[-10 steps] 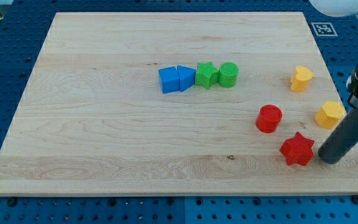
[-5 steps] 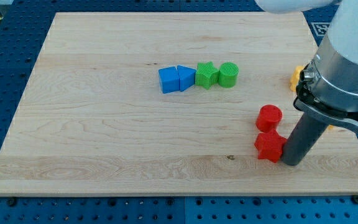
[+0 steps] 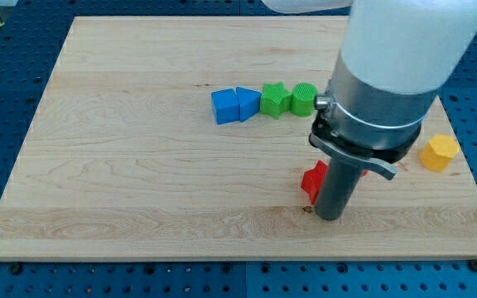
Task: Place a red star close to the left of the red circle
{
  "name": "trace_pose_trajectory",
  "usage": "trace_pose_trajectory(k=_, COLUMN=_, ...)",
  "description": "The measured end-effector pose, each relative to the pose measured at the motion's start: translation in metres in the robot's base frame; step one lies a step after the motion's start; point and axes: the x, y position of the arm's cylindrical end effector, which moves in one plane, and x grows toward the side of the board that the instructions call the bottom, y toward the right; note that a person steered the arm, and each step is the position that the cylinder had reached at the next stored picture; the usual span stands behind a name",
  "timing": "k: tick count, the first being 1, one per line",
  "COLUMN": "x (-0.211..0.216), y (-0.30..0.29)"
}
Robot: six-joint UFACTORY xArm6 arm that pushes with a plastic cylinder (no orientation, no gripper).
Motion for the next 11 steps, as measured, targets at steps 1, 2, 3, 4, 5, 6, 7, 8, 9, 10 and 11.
trace_pose_trajectory(k=1, x=-0.002, y=-0.002)
trace_pose_trajectory(k=2, x=-0.004, y=-0.003)
trace_pose_trajectory(k=3, x=0.012, y=0.014)
trace_pose_trajectory(k=4, x=0.032, y=0.014)
trace_pose_trajectory(k=5, x=0.038, y=0.014)
trace_pose_trajectory(k=6, x=0.044, y=0.011)
trace_pose_trajectory(k=7, x=0.042, y=-0.017)
trace_pose_trajectory(k=8, x=0.012, y=-0.035)
trace_pose_trajectory(k=9, x=0.008, y=-0.035)
trace_pose_trajectory(k=10, x=0.008, y=-0.035)
trace_pose_trajectory(k=11, x=0.008, y=-0.035)
